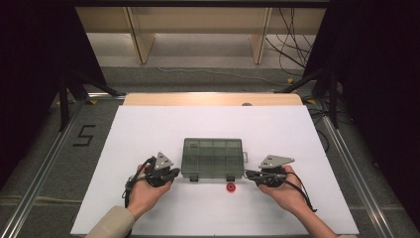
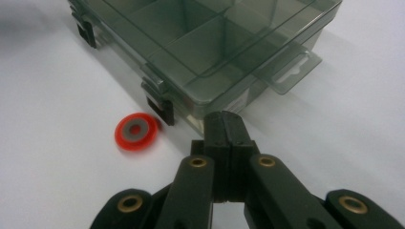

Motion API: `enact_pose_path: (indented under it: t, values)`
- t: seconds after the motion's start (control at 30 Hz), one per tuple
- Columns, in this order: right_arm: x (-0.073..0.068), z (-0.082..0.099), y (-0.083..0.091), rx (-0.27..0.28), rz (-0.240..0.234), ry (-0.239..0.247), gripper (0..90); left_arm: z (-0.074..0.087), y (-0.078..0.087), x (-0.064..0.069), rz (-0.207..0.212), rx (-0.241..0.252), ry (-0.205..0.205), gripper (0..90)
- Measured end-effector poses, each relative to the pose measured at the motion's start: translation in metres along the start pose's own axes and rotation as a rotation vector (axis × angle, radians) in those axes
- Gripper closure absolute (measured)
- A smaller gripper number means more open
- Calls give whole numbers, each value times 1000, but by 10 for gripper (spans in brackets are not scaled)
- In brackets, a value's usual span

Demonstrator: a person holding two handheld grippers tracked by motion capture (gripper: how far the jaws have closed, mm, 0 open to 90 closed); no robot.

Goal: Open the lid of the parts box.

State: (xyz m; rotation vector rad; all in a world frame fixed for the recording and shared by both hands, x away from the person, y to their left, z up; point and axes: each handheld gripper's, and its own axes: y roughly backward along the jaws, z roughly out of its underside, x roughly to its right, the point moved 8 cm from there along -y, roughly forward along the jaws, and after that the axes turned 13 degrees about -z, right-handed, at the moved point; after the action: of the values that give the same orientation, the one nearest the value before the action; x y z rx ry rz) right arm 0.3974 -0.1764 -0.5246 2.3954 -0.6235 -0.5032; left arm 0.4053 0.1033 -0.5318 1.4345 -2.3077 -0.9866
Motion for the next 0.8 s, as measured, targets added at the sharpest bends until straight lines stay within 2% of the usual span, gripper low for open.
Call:
enact_pose_path:
  t: [0.13,0.2,0.3,0.43,0.5,0.53,0.57,0.63,0.67,0.7,0.77,0.8]
  values:
    - [-1,1,-2,-14,-4,6,900,1,0,2,-2,-2,7,900]
    - [0,2,-3,-16,-1,4,900,1,0,2,-1,-3,-19,900]
    - [0,2,-4,-18,3,9,900,2,-1,3,-1,-7,-17,900]
    - [-1,3,-6,-29,-1,14,900,3,-1,3,-1,-9,-54,900]
    - [-1,3,-6,-29,1,15,900,3,-1,4,6,-7,-48,899]
    - [-2,3,-5,-28,0,17,900,3,-1,2,-1,-6,-79,899]
    - [-2,2,-5,-23,-1,19,900,3,-1,3,-2,-2,-79,899]
    - [-4,2,-5,-21,-2,14,900,5,2,1,11,-23,-143,899]
    - [-4,1,-6,-20,-1,17,900,4,1,4,5,-13,-110,899]
    - [-4,1,-6,-20,-1,17,900,4,1,4,5,-13,-110,899]
    - [-4,1,-6,-18,-4,25,900,4,0,5,2,-8,-118,899]
    - [-5,1,-6,-19,-6,23,900,5,0,4,-12,-13,-147,898]
